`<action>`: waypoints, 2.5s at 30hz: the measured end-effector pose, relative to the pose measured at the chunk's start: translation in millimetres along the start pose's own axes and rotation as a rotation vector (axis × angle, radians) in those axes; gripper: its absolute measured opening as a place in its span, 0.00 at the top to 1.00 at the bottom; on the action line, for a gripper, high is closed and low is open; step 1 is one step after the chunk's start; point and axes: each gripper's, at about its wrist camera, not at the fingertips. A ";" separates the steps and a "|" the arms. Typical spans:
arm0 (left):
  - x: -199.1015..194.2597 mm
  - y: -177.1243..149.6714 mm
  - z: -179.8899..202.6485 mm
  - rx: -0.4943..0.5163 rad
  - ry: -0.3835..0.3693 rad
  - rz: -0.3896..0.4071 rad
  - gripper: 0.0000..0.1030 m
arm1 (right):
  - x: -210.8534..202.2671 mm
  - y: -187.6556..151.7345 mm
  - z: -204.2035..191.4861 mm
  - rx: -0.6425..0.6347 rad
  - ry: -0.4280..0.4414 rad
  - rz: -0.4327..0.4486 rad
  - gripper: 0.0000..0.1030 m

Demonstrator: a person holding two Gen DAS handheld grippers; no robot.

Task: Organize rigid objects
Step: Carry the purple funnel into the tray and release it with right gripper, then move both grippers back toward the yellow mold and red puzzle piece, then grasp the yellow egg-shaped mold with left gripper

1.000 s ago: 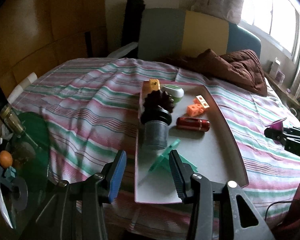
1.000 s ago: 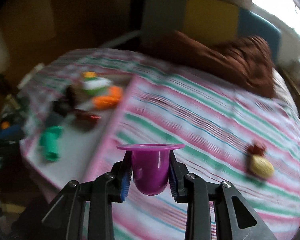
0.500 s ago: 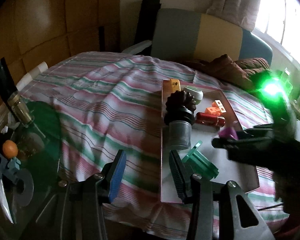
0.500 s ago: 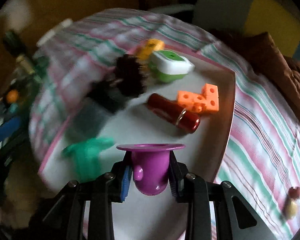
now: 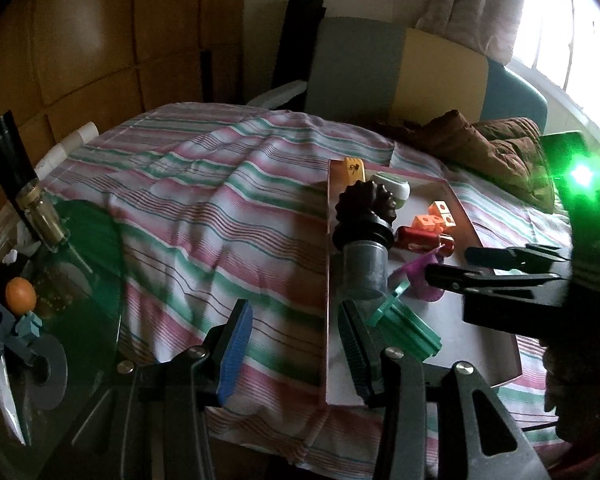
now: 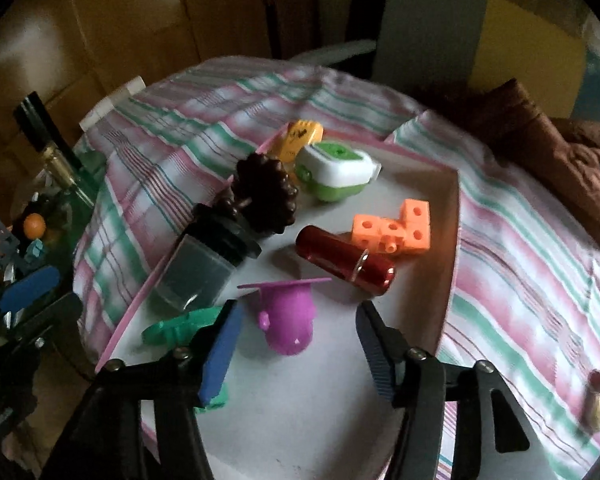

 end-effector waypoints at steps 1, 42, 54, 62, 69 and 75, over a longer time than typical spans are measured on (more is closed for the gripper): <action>-0.4 -0.8 1.2 0.005 -0.001 -0.001 0.56 | -3.0 -1.7 -0.5 -0.005 -0.005 0.006 0.38; -15.8 -13.3 76.5 0.193 -0.015 0.014 0.56 | -130.6 -147.6 177.2 0.209 -0.530 0.053 0.36; -18.3 -17.7 111.2 0.256 -0.046 0.013 0.56 | -161.2 -210.8 262.7 0.680 -0.601 0.070 0.33; -15.3 -17.1 135.0 0.261 -0.101 -0.014 0.56 | -164.8 -229.2 275.5 0.818 -0.610 0.055 0.32; -13.2 -16.1 162.6 0.286 -0.172 -0.042 0.56 | -174.2 -251.5 290.8 0.966 -0.590 0.079 0.30; -6.8 -23.4 207.0 0.355 -0.247 -0.084 0.56 | -184.6 -265.2 297.3 1.067 -0.581 0.125 0.30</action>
Point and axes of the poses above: each gripper's, at about its wrist camera, not at the fingertips, and x roughly the way its jaws point, z to its right, y to its top, and after that the axes turned 12 degrees about -x, right-handed
